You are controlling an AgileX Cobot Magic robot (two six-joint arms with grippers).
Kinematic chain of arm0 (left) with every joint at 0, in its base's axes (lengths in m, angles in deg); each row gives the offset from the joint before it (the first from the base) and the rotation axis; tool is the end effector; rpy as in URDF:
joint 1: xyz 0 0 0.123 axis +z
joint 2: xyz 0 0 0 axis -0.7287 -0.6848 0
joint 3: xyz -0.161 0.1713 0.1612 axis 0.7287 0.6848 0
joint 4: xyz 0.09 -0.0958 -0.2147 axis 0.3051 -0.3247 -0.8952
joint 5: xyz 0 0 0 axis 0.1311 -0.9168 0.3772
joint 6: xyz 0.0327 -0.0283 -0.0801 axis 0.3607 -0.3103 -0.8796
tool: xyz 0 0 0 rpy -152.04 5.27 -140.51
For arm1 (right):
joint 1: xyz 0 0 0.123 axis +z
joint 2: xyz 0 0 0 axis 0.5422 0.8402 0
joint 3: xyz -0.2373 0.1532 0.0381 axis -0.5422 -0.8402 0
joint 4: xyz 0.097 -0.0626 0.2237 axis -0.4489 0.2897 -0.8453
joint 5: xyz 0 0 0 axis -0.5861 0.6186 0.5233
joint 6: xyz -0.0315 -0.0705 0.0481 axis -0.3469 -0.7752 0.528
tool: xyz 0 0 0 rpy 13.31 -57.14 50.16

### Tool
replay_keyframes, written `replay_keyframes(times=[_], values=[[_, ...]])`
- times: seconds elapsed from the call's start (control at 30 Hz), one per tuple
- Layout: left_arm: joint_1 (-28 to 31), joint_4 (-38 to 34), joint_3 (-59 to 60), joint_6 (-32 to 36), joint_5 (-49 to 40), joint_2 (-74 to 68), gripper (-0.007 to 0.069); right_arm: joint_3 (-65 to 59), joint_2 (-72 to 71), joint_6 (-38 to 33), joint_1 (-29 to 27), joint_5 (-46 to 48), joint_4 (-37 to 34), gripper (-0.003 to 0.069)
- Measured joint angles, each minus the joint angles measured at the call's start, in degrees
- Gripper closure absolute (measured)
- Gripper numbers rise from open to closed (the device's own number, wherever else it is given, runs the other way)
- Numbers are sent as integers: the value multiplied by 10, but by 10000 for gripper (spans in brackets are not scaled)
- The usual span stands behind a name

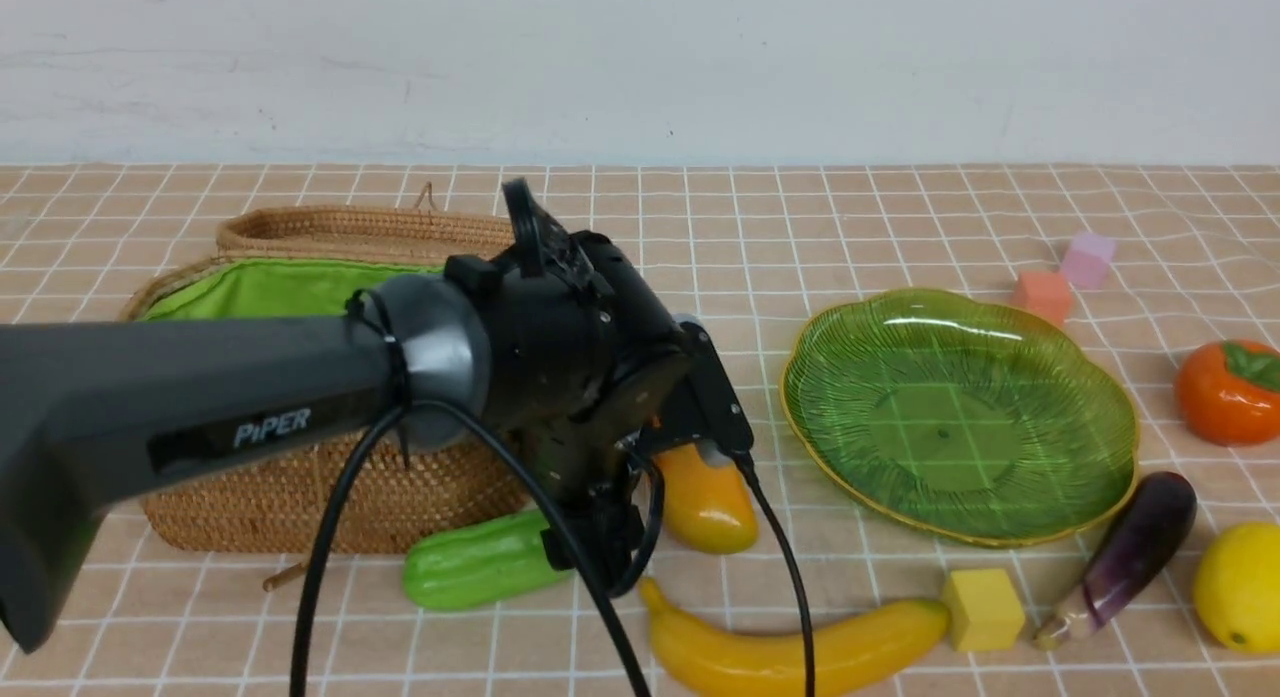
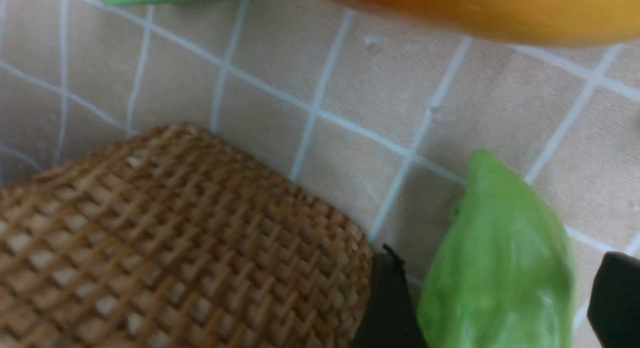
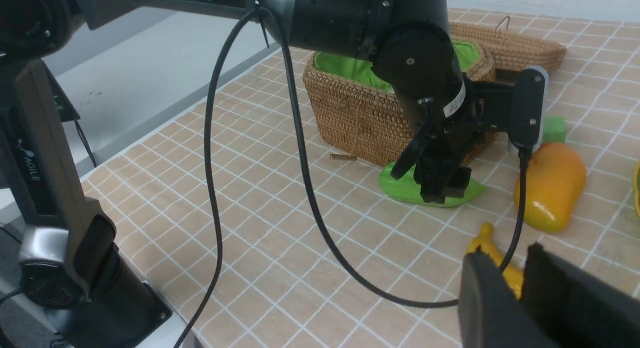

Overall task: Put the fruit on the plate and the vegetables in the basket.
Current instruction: Take a chayote with your left arm and place it on the basket on the left.

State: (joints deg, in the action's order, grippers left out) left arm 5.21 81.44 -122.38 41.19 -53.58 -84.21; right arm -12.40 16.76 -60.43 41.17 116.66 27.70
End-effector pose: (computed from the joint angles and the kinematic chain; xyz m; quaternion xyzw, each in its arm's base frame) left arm 0.3162 -0.2430 0.2027 0.5555 0.8041 0.1390 0.1598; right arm 0.0075 0.0613 0.3604 -0.2481 0.7389 0.3299 0.5326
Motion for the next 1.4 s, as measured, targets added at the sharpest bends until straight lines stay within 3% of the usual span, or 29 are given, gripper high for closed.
replay_keyframes(times=[0.33, 0.47, 0.53, 0.63, 0.8, 0.93, 1.1, 1.2, 1.4], values=[[0, -13, 0, 31, -3, -48, 129, 0, 0, 0, 0, 0, 0, 516], [-1, -15, -3, 31, -12, -57, 174, 0, 0, 0, 0, 1, 0, 515], [-2, -15, -6, 31, -20, -58, 260, 0, 0, 0, 0, 3, 0, 512], [-7, -15, -6, 31, -29, -56, 257, 0, 0, 0, 0, 3, 0, 510], [-51, -12, 0, 31, -124, 17, 257, 0, 0, 0, 0, 2, 0, 508], [-67, 9, -1, 44, -131, 132, 257, 0, 0, 0, 0, -17, 1, 508], [9, 28, -1, 113, -95, 200, 257, 0, 0, 0, 0, -36, 1, 505], [107, 23, -1, 189, -28, 198, 257, 1, 0, -5, 0, -78, 8, 500], [197, 1, -1, 207, 45, 151, 256, 2, 0, -13, 0, -133, 13, 495]])
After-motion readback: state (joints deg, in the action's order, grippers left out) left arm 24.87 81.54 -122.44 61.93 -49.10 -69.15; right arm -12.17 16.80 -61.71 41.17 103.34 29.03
